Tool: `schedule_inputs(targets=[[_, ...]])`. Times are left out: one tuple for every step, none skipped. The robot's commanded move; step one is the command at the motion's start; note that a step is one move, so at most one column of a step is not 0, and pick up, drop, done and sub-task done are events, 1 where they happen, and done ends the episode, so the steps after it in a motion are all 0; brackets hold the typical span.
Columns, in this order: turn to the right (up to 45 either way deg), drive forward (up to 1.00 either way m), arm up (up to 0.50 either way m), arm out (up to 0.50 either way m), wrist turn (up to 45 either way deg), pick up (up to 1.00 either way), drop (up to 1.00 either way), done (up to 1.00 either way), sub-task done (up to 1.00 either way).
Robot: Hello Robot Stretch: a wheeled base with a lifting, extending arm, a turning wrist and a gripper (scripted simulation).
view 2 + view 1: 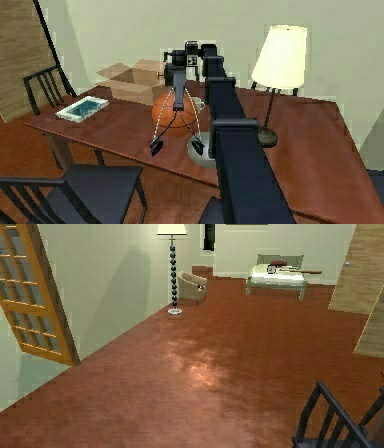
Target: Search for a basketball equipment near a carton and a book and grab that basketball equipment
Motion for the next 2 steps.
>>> schedule_inputs(targets=[[0.0,0.0,0.0,0.0,45.0,0.0,0.0,0.0,0.0],[0.0,0.0,0.0,0.0,45.0,0.0,0.0,0.0,0.0]])
